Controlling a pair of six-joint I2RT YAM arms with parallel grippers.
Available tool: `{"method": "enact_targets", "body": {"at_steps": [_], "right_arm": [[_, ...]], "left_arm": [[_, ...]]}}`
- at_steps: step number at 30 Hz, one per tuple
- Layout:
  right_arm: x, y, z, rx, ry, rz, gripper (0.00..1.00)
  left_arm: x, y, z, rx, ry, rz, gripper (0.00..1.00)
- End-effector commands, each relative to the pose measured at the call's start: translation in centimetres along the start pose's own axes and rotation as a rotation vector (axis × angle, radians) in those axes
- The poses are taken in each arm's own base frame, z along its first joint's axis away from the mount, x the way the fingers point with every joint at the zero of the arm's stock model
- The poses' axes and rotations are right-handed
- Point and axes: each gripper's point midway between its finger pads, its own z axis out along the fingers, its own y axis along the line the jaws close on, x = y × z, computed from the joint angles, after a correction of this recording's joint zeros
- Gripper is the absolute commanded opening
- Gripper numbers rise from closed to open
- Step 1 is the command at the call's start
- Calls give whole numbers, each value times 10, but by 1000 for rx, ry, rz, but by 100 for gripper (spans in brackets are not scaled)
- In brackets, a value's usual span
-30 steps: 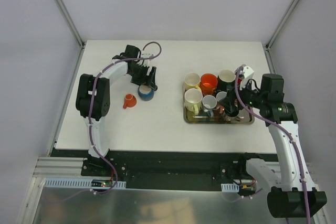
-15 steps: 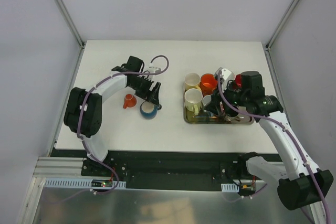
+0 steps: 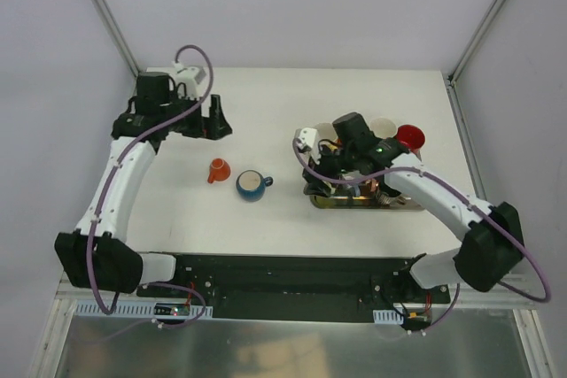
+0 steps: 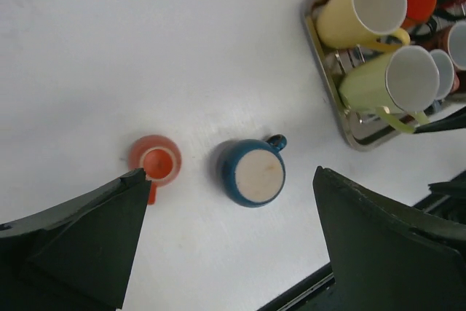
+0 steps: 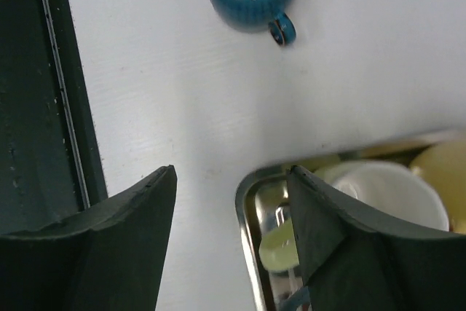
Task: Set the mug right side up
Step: Move the cup to the center of the board.
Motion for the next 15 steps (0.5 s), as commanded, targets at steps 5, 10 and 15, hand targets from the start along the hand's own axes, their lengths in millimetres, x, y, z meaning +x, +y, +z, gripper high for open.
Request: {"method": "enact_targets", "body": {"at_steps": [5,10,15], "right_arm": [[-56,-13,77,-93,-20,-319,68],[-49,-29,119,-114,48,-343,67],[-38,-34,143,-148,82,-381,66]], "left_arm": [[1,-7,-94,-133,-158,1,99],[25,-26,-115,-114,-161,-18,97],[31,-21,-145,-179,-249,-99,96]]}}
